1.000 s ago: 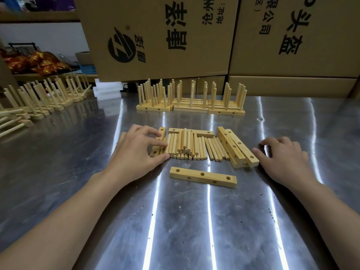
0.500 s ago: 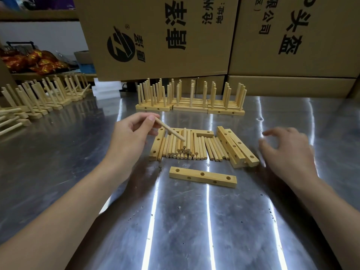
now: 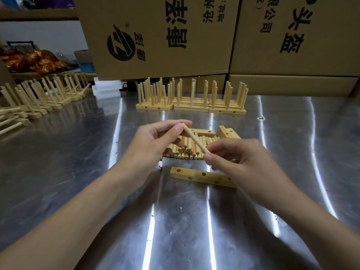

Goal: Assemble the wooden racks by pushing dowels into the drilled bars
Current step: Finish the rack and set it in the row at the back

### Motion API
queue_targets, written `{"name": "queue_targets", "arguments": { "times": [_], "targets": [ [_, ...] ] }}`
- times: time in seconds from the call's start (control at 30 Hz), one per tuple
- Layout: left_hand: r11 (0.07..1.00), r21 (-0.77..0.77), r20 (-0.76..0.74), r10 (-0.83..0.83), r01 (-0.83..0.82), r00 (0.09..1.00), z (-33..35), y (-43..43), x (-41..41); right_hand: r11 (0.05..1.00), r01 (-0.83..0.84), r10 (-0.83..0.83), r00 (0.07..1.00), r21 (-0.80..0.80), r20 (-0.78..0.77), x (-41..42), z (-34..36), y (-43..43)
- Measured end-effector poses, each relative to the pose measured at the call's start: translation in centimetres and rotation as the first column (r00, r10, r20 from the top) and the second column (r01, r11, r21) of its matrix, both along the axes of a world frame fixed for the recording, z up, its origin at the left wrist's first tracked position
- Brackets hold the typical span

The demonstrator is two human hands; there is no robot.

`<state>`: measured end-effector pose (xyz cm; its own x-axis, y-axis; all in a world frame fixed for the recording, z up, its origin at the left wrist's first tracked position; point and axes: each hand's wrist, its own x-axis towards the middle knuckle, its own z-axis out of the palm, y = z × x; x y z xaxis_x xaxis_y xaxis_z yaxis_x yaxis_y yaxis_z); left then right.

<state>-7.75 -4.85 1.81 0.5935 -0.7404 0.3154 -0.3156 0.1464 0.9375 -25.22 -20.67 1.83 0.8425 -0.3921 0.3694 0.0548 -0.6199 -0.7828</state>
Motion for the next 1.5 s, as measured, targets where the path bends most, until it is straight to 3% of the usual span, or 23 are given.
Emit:
{"name": "queue_targets", "arguments": {
  "times": [0.1, 0.17, 0.3, 0.37, 0.47, 0.57, 0.67, 0.8, 0.97, 1.07, 1.2, 1.5],
  "targets": [
    [0.998, 0.064, 0.125, -0.02, 0.012, 0.992, 0.5, 0.6, 0.5, 0.987, -0.025, 0.024, 1.0, 0.157, 0.008, 0.1, 0.3, -0.3],
    [0.97, 0.243, 0.272, -0.067, -0.002, 0.96, 1.0, 1.3, 1.2, 0.953, 0.001, -0.012, 0.999, 0.302, 0.035, 0.0, 0.6, -0.6],
    [0.818, 0.556, 0.526, -0.211, -0.145, 0.824, 1.1, 2.1, 2.0, 0.837, 0.014, -0.058, 0.996, 0.546, 0.064, -0.4, 1.1, -0.9],
    [0.773, 0.612, 0.549, -0.261, -0.169, 0.794, 0.9, 2.1, 1.9, 0.803, -0.005, -0.048, 0.996, 0.596, 0.073, -0.6, 1.3, -1.2],
    [0.777, 0.61, 0.538, -0.262, -0.155, 0.801, 0.7, 1.9, 1.7, 0.772, -0.035, -0.01, 0.998, 0.635, 0.067, -0.7, 1.3, -1.4],
    [0.853, 0.519, 0.421, -0.201, -0.053, 0.885, 1.0, 2.0, 1.9, 0.757, -0.079, 0.024, 0.995, 0.649, 0.094, -0.8, 1.3, -1.4],
    [0.946, 0.288, 0.118, -0.188, 0.148, 0.975, 1.6, 1.9, 1.4, 0.781, -0.151, 0.072, 0.986, 0.607, 0.152, -0.9, 1.5, -1.3],
    [0.977, 0.085, -0.139, -0.182, 0.195, 0.973, 1.7, 1.3, 0.4, 0.829, -0.148, 0.073, 0.985, 0.54, 0.157, -0.8, 1.4, -1.0],
    [0.969, 0.007, -0.339, -0.231, 0.248, 0.912, 1.8, 0.9, -0.2, 0.83, -0.143, 0.069, 0.985, 0.539, 0.156, -0.5, 1.1, -0.6],
    [0.974, 0.011, -0.397, -0.203, 0.226, 0.895, 1.6, 0.6, -0.5, 0.8, -0.143, 0.053, 0.984, 0.583, 0.17, -0.5, 0.9, -0.5],
    [0.98, 0.096, -0.373, -0.125, 0.173, 0.919, 1.0, 0.2, -0.7, 0.853, -0.1, 0.001, 0.982, 0.513, 0.19, -0.5, 0.9, -0.4],
    [0.973, 0.156, -0.464, -0.08, 0.17, 0.882, 0.5, -0.3, -0.8, 0.992, 0.032, -0.06, 0.971, 0.123, 0.231, -0.6, 0.1, 0.5]
  ]
}}
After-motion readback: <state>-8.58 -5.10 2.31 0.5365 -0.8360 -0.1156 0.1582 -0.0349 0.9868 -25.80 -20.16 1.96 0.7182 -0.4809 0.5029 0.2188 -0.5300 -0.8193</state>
